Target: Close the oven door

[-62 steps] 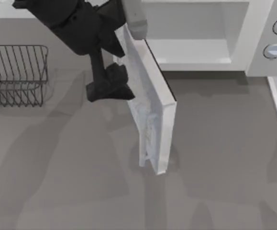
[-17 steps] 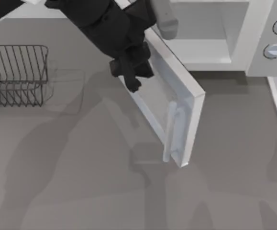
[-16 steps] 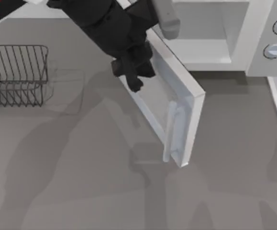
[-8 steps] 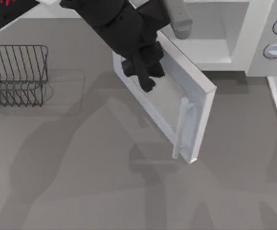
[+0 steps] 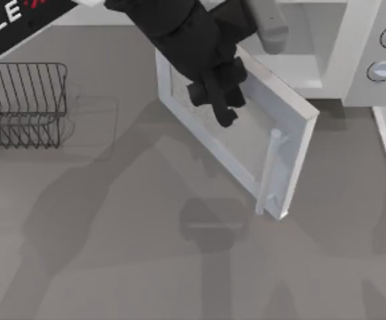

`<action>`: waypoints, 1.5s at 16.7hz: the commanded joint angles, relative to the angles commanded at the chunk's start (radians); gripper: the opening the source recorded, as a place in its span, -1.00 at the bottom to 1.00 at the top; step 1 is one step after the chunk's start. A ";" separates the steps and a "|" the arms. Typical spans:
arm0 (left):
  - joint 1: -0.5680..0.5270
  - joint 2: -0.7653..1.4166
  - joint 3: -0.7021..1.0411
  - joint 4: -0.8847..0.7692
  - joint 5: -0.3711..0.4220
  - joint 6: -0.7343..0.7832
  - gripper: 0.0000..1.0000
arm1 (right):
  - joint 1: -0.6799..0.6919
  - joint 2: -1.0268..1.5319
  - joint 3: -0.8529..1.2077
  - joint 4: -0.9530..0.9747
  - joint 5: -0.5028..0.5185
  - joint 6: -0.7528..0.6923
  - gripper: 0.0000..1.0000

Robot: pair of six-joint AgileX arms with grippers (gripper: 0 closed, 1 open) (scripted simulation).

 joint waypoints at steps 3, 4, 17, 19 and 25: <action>0.003 -0.006 -0.004 -0.001 0.002 0.002 -1.00 | 0.000 0.000 0.000 0.000 0.000 0.000 1.00; -0.005 -0.013 -0.001 -0.008 0.005 0.005 -1.00 | 0.000 0.000 0.000 0.000 0.000 0.000 1.00; -0.041 0.034 0.052 -0.023 -0.007 -0.031 -1.00 | 0.000 0.000 0.000 0.000 0.000 0.000 1.00; -0.036 0.046 0.065 -0.006 -0.014 -0.038 -1.00 | 0.000 0.000 0.000 0.000 0.000 0.000 1.00; -0.056 0.065 0.066 -0.027 -0.006 -0.043 -1.00 | 0.000 0.000 0.000 0.000 0.000 0.000 1.00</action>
